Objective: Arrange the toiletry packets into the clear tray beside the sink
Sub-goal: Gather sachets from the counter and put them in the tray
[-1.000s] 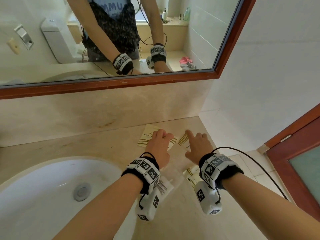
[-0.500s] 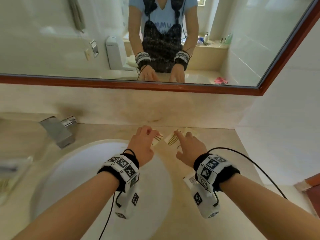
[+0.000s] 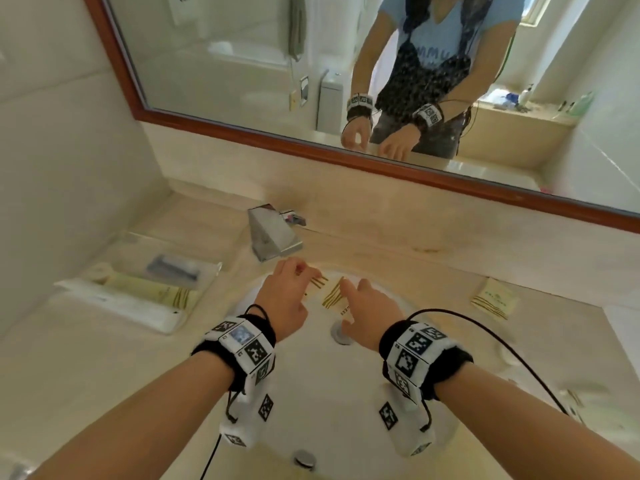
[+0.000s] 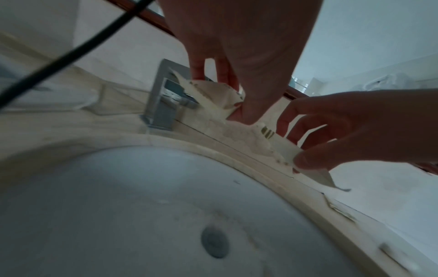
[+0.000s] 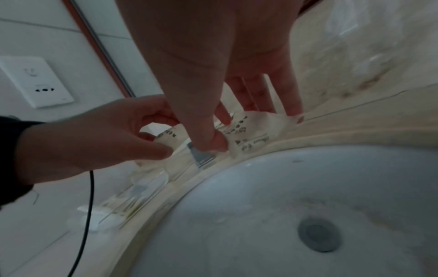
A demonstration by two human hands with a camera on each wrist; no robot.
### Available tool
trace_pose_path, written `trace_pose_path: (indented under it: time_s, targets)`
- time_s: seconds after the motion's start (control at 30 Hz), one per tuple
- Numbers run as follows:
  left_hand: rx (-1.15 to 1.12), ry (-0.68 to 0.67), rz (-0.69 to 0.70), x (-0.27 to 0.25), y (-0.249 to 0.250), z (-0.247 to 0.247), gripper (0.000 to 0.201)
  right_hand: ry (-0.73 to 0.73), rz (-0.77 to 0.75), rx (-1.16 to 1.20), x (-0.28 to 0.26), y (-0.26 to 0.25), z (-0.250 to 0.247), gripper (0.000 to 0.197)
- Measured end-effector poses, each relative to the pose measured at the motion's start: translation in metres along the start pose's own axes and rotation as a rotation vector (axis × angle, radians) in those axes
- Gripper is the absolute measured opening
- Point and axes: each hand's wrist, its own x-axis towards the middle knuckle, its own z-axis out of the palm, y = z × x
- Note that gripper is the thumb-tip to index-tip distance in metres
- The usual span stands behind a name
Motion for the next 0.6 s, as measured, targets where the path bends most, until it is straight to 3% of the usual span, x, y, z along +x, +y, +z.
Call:
trace_pose_path:
  time_s: [0.37,0.6]
  targets:
    - [-0.013,0.036,-0.098,-0.046,-0.144,-0.061,0.058,-0.060,-0.096,-0.012,0.061,-0.142,0.008,0.058]
    - [0.034,0.005,-0.258,-0.065,-0.228,-0.097,0.058,-0.049,-0.188,-0.013,0.108,-0.225,0.006,0.060]
